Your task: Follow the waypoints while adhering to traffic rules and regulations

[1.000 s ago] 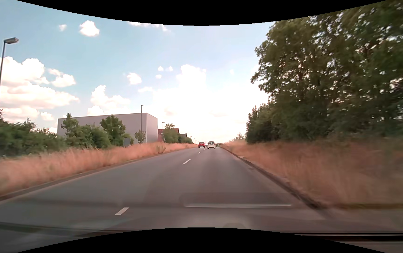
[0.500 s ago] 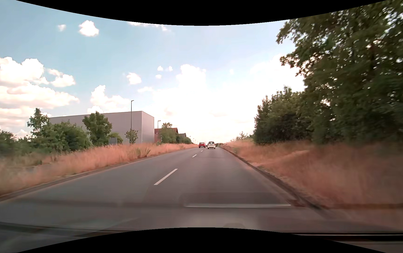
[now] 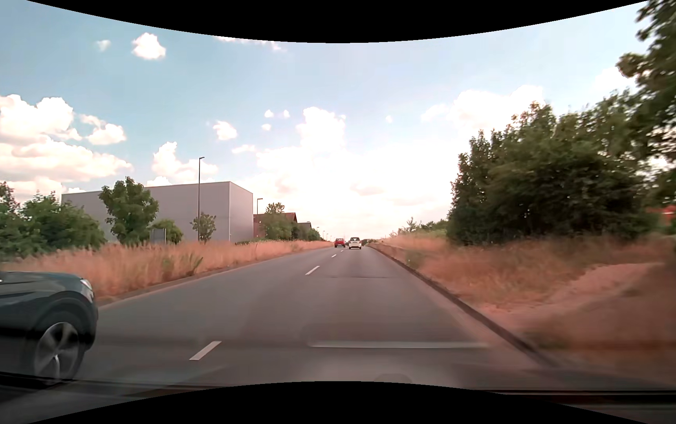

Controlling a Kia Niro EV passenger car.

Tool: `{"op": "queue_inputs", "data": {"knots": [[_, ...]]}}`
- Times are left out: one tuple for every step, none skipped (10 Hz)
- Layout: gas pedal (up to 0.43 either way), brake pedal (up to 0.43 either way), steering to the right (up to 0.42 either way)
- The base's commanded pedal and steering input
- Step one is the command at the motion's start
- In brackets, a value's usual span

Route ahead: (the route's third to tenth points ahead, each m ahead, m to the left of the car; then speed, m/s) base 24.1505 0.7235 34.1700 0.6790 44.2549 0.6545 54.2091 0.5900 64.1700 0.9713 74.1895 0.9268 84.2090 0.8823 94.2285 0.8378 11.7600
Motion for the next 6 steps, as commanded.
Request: {"op": "queue_inputs", "data": {"knots": [[0.079, 0.0, -0.004], [0.079, 0.0, -0.004], [0.079, 0.0, -0.004], [0.079, 0.0, -0.004], [0.079, 0.0, -0.004], [0.079, 0.0, -0.004]]}}
